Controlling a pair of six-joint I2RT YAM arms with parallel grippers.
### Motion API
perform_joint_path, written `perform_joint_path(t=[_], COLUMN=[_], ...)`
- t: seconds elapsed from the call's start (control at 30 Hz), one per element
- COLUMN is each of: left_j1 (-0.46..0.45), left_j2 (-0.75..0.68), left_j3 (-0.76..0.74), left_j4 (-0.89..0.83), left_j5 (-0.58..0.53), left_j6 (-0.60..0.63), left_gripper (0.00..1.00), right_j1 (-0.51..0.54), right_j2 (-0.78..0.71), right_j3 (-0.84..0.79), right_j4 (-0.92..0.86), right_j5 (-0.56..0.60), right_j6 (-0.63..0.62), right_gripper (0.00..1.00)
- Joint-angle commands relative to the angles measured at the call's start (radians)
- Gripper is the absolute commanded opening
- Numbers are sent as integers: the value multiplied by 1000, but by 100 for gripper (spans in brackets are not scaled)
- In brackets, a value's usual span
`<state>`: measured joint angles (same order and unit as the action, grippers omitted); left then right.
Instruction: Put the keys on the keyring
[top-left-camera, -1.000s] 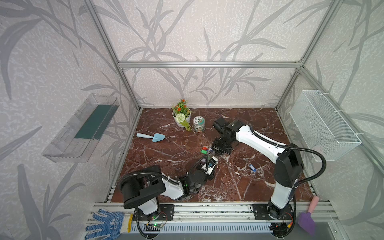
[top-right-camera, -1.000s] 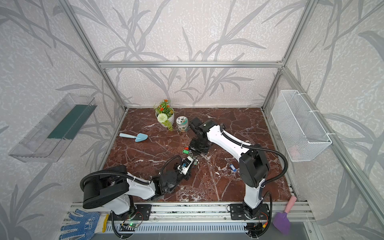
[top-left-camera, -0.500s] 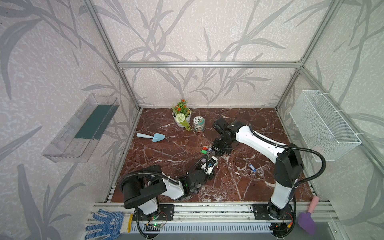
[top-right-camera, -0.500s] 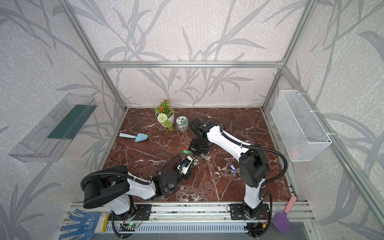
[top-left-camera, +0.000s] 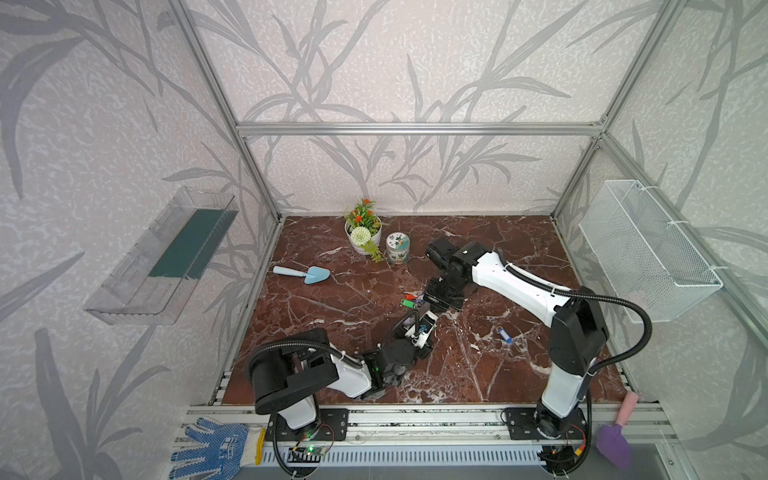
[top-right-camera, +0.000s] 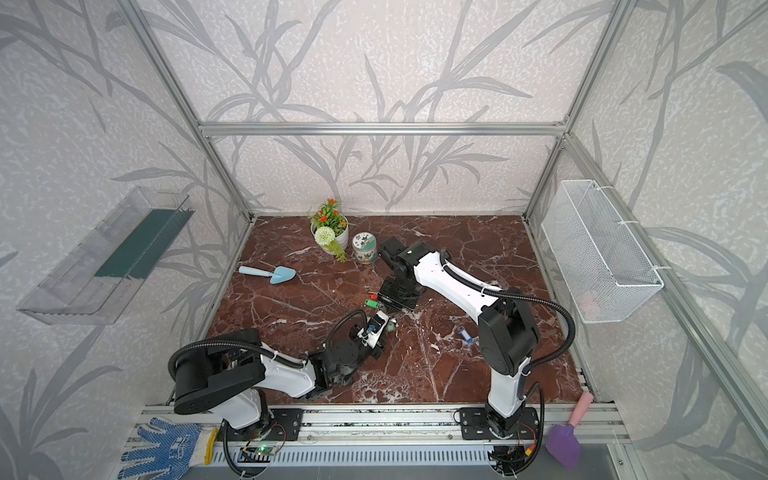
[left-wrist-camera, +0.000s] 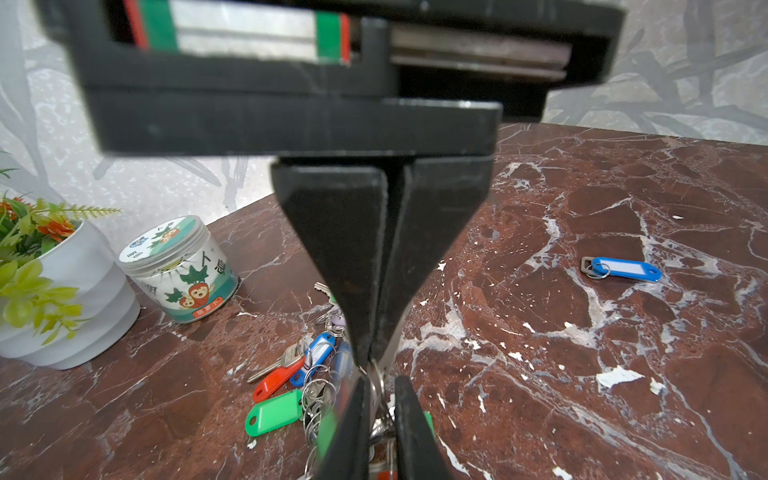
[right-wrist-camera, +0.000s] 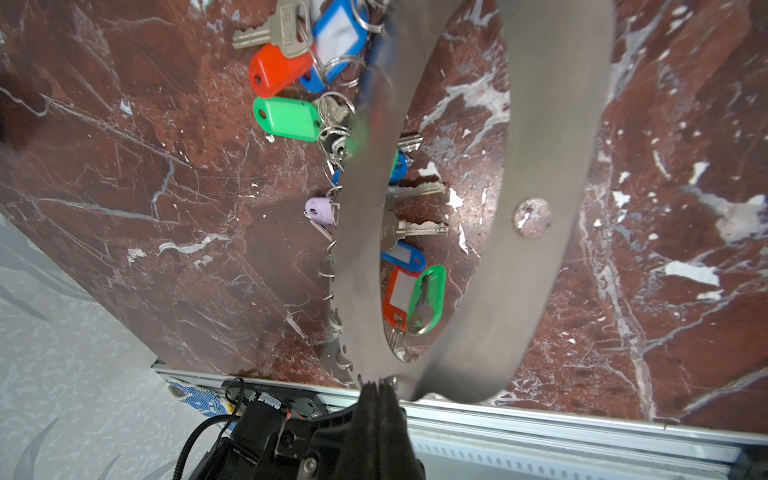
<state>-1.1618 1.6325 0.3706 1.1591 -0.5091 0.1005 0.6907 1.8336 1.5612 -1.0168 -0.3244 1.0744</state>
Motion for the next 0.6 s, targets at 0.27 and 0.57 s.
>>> perform_joint_path(t=[0.27, 0.57], left_j1=[-4, -3], left_j2=[12, 28], left_j3=[12, 12], left_j4=[1, 2], left_j5=[-53, -92], left_j6=[-19, -33], left_gripper=[14, 2], right_j1=[-7, -7], right_j2=[-40, -43], right_j3=[-7, -10], right_j4=[2, 5], right_j5=[-15, -13], right_j6=[9, 10], right_gripper=[0, 0])
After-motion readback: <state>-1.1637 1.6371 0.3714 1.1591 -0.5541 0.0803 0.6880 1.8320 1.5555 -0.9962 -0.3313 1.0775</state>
